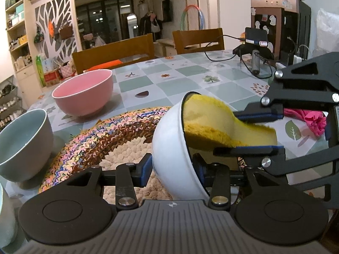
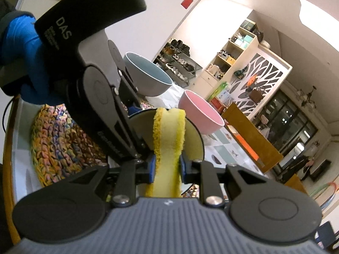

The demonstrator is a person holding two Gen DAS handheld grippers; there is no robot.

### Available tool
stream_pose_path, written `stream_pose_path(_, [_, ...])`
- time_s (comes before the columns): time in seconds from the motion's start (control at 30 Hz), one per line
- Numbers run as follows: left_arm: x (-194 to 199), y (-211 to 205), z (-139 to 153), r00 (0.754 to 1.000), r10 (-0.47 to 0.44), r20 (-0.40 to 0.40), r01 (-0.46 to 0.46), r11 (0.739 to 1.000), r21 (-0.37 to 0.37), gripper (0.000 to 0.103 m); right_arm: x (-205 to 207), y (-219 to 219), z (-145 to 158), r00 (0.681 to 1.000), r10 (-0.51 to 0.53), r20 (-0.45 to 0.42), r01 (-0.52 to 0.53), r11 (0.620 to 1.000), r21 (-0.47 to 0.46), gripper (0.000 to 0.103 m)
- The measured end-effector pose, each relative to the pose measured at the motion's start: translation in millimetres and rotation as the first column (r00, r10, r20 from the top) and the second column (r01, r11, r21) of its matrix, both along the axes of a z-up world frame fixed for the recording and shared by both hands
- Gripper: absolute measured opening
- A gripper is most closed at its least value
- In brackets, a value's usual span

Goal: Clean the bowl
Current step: 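Rotate the white bowl with the left tool while the right tool scrubs its rim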

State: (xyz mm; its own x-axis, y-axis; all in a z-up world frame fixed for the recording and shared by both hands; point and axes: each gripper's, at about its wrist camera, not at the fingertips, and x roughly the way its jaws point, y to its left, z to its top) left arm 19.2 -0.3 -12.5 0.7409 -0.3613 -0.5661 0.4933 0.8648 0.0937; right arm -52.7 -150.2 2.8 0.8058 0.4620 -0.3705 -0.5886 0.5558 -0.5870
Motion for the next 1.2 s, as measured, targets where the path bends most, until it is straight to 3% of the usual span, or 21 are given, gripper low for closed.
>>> stream_pose_path(0.23, [-1, -2, 1, 1.0, -0.011, 0.009, 0.011, 1.0, 0.001, 0.044, 8, -12, 4, 1.0, -0.023, 0.015, 0.023, 0.999, -0.032, 0.022])
stream_pose_path(0.53, [-4, -5, 5, 0.999, -0.025, 0.027, 0.026, 1.0, -0.015, 0.046, 28, -19, 0, 0.994, -0.055, -0.098, 0.053, 0.998, -0.022, 0.022])
stream_pose_path(0.8, [-8, -14, 3, 0.999, -0.014, 0.049, 0.014, 1.0, 0.012, 0.05, 40, -26, -5, 0.967, -0.069, -0.246, 0.097, 0.99, 0.1, 0.022])
stream_pose_path(1.03, [-5, -13, -2, 0.999, 0.01, 0.051, -0.009, 1.0, -0.008, 0.051, 47, -27, -9, 0.934, -0.058, -0.352, 0.143, 0.965, 0.219, 0.023])
stream_pose_path(1.2, [-4, -11, -1, 0.998, 0.025, 0.052, -0.023, 0.999, -0.037, 0.047, 42, -23, -12, 0.933, -0.069, -0.354, 0.167, 0.952, 0.255, 0.023])
